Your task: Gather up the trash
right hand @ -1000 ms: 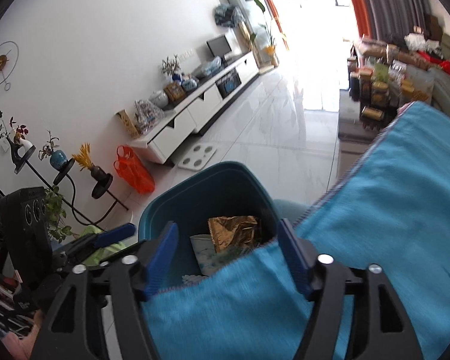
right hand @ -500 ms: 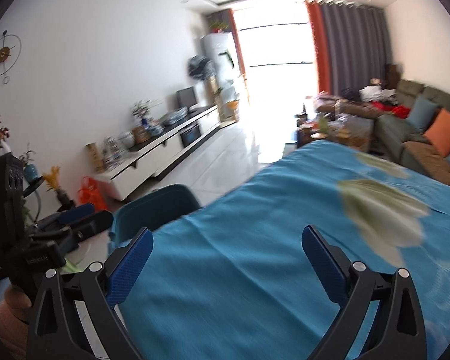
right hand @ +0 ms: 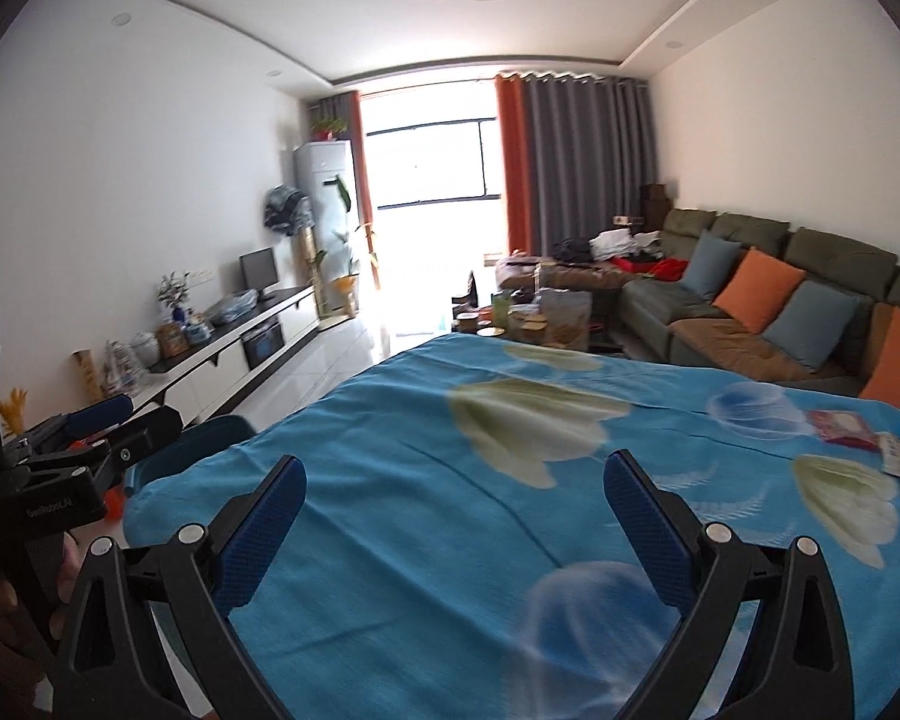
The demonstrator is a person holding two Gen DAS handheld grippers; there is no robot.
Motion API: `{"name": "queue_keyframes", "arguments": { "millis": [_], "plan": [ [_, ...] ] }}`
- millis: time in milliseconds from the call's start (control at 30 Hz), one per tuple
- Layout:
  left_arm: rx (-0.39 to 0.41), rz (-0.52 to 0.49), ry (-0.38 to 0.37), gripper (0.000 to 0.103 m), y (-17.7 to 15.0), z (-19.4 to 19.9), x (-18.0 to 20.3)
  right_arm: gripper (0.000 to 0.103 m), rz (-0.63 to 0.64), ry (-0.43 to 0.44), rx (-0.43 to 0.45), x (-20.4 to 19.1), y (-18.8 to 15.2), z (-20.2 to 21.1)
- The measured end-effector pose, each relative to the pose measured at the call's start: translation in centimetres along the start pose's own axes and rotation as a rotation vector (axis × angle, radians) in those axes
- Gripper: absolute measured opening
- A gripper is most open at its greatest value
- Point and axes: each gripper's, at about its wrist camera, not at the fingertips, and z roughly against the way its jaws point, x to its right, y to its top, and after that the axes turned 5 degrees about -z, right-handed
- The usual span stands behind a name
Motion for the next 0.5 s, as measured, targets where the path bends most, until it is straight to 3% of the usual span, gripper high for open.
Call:
{"name": "queue_keyframes", "arguments": {
  "millis": [500],
  "plan": [
    [0.078,-0.078,-0.059,0.097,0.7,0.0,6.5,0.096,-0.040,-0.148,0.086,3.6,-1.9,4.2]
  ]
}}
